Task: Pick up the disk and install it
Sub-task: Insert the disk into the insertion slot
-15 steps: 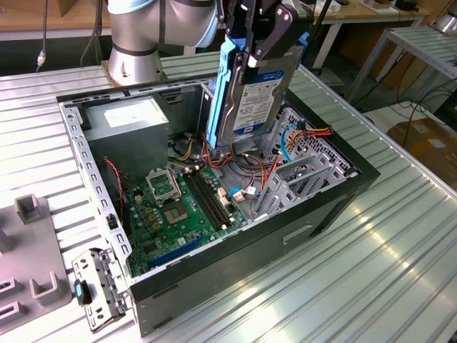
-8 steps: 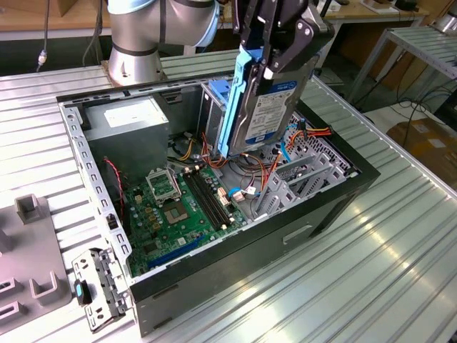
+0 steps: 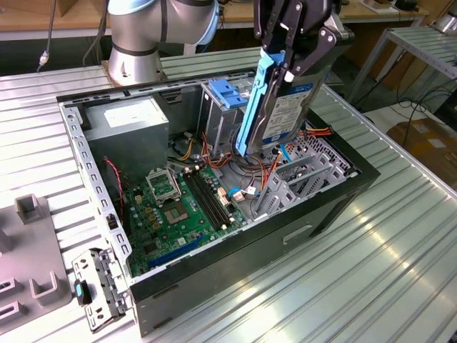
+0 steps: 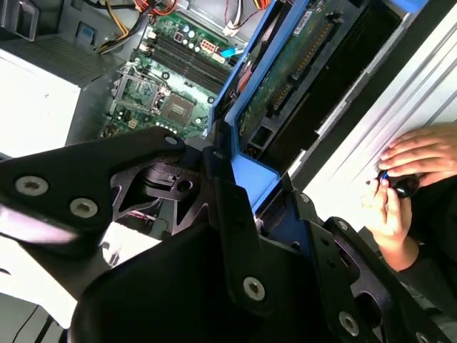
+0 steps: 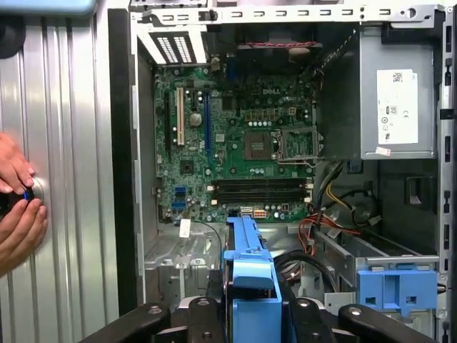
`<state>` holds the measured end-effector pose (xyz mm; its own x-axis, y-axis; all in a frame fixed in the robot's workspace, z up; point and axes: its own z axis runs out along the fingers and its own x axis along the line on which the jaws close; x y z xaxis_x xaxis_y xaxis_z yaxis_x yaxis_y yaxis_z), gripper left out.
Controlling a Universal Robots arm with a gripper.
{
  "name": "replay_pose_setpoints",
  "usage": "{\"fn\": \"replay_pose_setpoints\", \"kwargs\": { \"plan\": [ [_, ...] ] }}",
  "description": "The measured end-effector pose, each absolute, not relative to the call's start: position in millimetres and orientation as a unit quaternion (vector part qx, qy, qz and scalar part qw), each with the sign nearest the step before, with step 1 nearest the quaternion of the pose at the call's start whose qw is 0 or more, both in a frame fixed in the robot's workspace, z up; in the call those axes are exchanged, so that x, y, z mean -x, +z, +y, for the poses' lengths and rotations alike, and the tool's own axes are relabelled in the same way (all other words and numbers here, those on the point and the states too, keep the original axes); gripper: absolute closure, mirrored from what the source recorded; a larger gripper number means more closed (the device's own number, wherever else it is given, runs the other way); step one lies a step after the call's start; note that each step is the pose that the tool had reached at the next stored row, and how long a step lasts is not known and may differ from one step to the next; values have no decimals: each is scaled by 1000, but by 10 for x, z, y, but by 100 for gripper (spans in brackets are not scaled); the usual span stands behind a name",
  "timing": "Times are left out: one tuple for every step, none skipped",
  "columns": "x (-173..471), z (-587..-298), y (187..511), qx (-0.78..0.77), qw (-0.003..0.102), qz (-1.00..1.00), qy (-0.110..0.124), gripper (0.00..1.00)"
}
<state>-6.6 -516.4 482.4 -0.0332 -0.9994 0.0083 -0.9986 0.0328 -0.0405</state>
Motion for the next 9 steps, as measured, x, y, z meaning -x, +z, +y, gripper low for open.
{"fn": "replay_pose_setpoints", "kwargs": {
  "plan": [
    [51,-5176,4813,695,11,719,-17,63],
    [39,-5186,4805,695,11,719,-17,63],
    [19,-5204,4792,695,11,719,-17,63],
    [-9,-5236,4772,695,11,719,-17,63],
    [-29,-5264,4758,695,11,719,-17,63],
    [-43,-5288,4747,695,11,719,-17,63],
    [-51,-5305,4740,695,11,719,-17,63],
    [-57,-5320,4734,695,11,719,-17,63],
    [-65,-5336,4728,694,11,719,-17,63]
  ]
}}
